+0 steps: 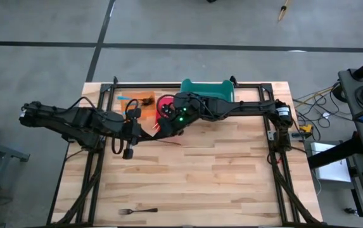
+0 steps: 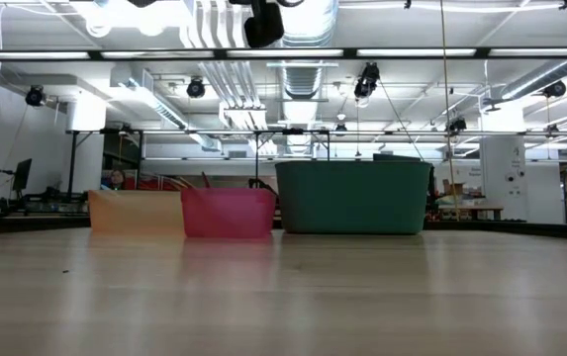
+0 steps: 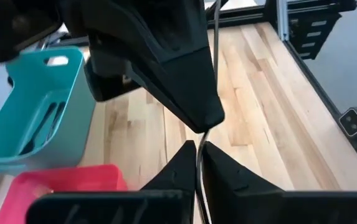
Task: Sort silverware by color (type)
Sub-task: Put the black fork into the green bin
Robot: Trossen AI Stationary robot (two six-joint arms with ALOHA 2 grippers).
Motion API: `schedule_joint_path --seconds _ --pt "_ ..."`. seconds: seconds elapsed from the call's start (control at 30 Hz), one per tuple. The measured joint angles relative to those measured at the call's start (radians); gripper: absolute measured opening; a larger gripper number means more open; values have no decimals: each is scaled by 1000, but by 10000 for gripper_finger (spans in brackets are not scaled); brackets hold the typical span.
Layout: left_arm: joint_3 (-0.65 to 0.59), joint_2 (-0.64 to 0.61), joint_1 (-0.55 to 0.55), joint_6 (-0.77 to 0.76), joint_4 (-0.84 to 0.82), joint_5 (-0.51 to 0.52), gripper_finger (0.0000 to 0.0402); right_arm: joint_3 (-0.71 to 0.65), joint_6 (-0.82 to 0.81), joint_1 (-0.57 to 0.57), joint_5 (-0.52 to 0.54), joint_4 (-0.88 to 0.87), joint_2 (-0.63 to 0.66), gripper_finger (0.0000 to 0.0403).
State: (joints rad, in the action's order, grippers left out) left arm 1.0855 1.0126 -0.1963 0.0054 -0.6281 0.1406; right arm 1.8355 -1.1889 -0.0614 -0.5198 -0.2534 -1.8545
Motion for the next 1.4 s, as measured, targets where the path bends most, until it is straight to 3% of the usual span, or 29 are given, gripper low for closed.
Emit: schedule_joint_path --seconds 0.3,0.63,0.87,1.1,1.4 --pt "-27 -36 0 -154 -28 -33 1 0 135 -67 -3 -2 15 23" --pt "-66 -62 2 -452 -30 -54 0 1 264 -129 -9 -6 48 122" --pt "-91 -67 43 -694 -28 -54 0 1 553 -171 -8 -56 120 160" --pt "-91 -110 184 -698 50 -84 0 3 765 -229 11 -247 199 162" --pt "-91 -44 461 -503 173 -247 0 3 1016 -292 34 -410 227 162"
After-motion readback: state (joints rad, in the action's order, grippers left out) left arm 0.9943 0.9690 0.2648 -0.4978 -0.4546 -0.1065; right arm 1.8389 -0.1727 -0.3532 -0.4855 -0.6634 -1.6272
